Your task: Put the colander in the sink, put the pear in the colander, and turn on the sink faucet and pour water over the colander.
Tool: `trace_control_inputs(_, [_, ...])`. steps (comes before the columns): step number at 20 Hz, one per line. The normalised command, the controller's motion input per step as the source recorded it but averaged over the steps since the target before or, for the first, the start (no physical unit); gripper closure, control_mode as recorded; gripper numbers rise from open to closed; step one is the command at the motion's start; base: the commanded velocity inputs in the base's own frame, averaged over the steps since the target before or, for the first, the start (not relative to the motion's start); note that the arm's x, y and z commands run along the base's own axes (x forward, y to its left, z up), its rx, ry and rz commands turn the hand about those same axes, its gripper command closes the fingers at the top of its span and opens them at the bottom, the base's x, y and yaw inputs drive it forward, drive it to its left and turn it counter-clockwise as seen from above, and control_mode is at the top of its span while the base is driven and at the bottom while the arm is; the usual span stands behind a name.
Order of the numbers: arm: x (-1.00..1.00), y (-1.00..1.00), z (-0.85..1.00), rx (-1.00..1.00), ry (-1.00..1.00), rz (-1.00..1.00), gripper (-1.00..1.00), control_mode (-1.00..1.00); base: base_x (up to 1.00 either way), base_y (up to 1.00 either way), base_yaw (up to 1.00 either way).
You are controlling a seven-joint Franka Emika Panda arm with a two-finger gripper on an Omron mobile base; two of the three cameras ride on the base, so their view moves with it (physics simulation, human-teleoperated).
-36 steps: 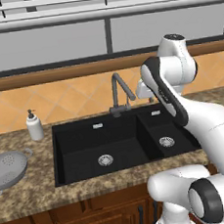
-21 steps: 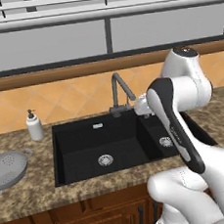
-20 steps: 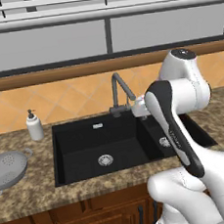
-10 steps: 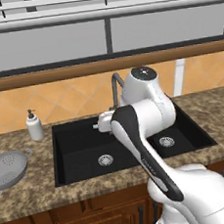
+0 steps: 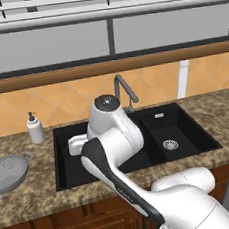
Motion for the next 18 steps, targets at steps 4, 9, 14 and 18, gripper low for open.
trace_control_inputs(4, [0.19, 0.76, -0.24, 0.05, 0.0, 0.0, -1.0, -1.0, 0.0, 0.0, 0.0])
trace_control_inputs(9, [0.36, 0.69, -0.13, 0.14, 0.0, 0.0, -1.0, -1.0, 0.0, 0.0, 0.0])
trace_control_inputs(14, [0.46, 0.45, -0.03, 0.13, 0.05, 0.01, -1.0, -1.0, 0.0, 0.0, 0.0])
trace_control_inputs(18, [0.44, 0.43, -0.06, 0.01, 0.21, 0.05, -1.0, -1.0, 0.0, 0.0, 0.0])
